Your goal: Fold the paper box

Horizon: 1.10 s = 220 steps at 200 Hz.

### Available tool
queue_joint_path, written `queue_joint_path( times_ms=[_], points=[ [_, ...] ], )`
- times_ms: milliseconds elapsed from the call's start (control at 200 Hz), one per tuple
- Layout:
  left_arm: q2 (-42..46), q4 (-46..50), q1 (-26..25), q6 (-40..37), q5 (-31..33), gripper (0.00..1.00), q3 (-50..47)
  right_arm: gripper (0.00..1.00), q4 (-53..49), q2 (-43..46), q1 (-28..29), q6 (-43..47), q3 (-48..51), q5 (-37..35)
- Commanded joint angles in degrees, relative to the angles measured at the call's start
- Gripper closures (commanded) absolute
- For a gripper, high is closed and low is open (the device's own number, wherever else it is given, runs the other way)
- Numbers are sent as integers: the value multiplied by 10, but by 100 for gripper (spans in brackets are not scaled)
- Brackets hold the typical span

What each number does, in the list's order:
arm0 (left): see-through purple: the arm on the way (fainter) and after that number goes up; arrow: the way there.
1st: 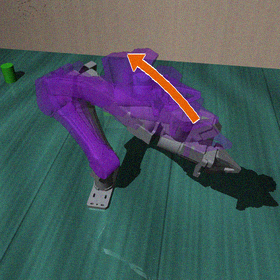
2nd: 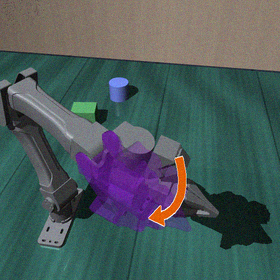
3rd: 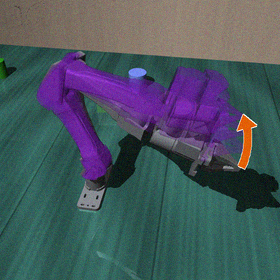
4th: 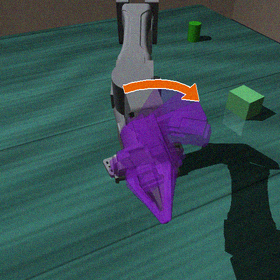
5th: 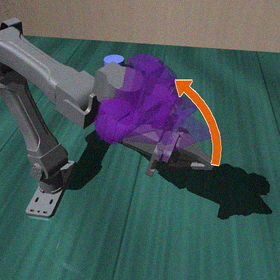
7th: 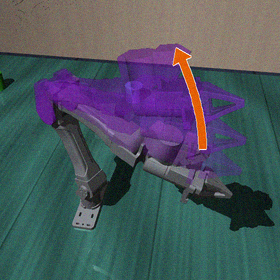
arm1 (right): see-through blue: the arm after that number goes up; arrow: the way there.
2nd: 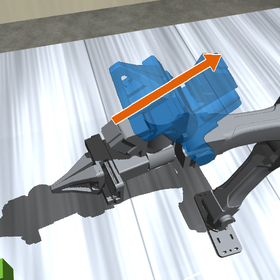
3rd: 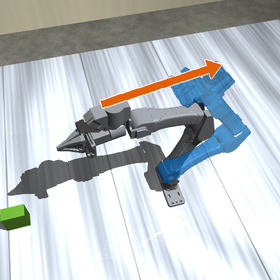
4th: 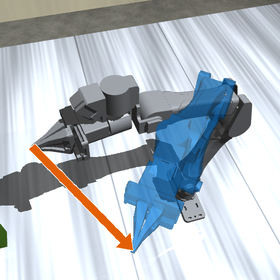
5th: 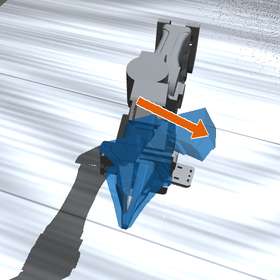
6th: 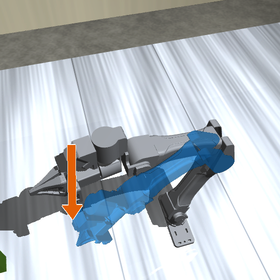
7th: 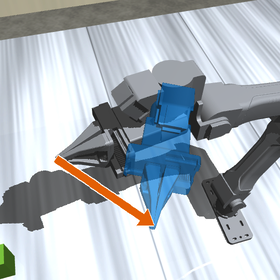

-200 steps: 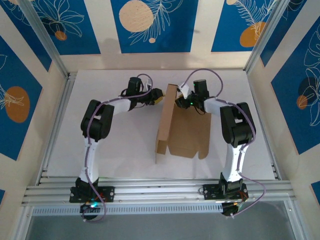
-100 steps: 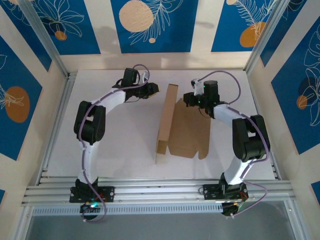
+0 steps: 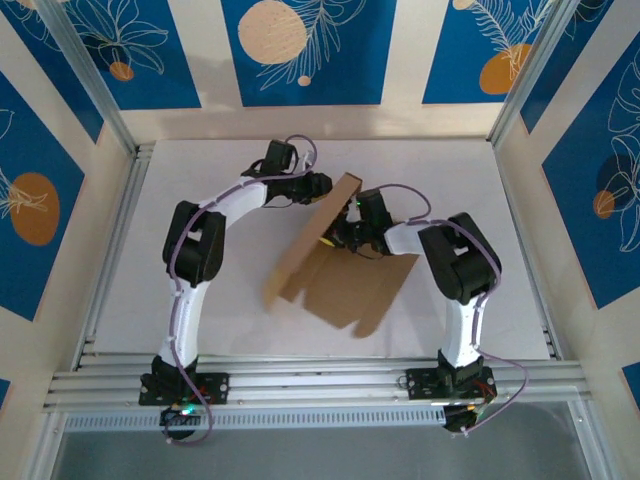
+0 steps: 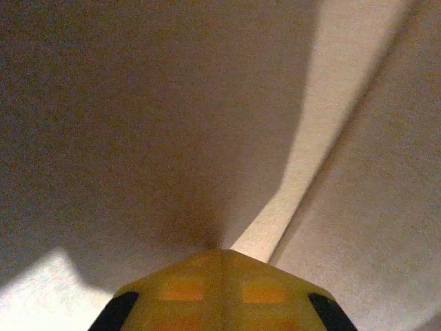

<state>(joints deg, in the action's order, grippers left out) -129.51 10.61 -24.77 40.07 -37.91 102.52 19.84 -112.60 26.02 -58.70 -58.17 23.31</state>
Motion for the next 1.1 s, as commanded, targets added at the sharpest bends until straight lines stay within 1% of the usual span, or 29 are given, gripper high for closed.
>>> queue_joint_path(
  times_ms=[0, 75, 170, 200, 240, 270, 335, 385, 440, 500, 565, 605, 660, 720, 800, 885, 945, 985, 1095],
  points=[
    [-5, 35, 3, -21, -5, 62, 28, 100, 74, -11, 17, -78, -33, 30],
    [-8, 52, 11, -33, -3, 62, 40, 100, 85, -9, 16, -77, -29, 28],
    [-13, 77, 24, -55, 1, 62, 59, 100, 37, 43, 4, -13, 4, -9],
    [-15, 85, 27, -62, 0, 62, 65, 95, 12, 65, 1, 16, 15, -22],
    [-19, 97, 31, -75, -3, 62, 77, 87, -22, 93, -4, 61, 26, -35],
    [-24, 108, 33, -85, -3, 61, 86, 85, -51, 116, -8, 99, 31, -43],
    [-30, 127, 35, -104, -4, 62, 103, 82, -121, 167, -17, 177, 38, -84],
    [-35, 138, 36, -116, 1, 61, 115, 81, -150, 198, -30, 228, 46, -109],
    [-38, 139, 38, -120, -2, 61, 119, 80, -188, 219, -43, 286, 41, -153],
    [-40, 127, 40, -116, -11, 61, 117, 74, -189, 230, -63, 378, 40, -152],
    [-40, 107, 43, -106, -19, 61, 108, 71, -205, 245, -66, 491, 36, -219],
    [-40, 92, 43, -99, -25, 61, 102, 69, -195, 251, -70, 550, 40, -238],
    [-42, 69, 44, -87, -31, 61, 90, 66, -172, 252, -91, 589, 52, -214],
    [-46, 45, 43, -72, -43, 61, 83, 63, -178, 247, -110, 634, 56, -196],
    [-54, 16, 44, -54, -55, 60, 79, 52, -162, 246, -120, 706, 73, -206],
    [-65, -17, 44, -29, -72, 60, 77, 44, -95, 239, -147, 741, 108, -164],
    [-70, -46, 43, -12, -84, 60, 73, 42, -85, 229, -151, 776, 106, -147],
    [-74, -61, 44, -1, -89, 60, 70, 40, -84, 218, -155, 797, 99, -111],
    [-81, -106, 43, 29, -102, 60, 60, 39, -133, 168, -168, 823, 40, -56]
  ],
)
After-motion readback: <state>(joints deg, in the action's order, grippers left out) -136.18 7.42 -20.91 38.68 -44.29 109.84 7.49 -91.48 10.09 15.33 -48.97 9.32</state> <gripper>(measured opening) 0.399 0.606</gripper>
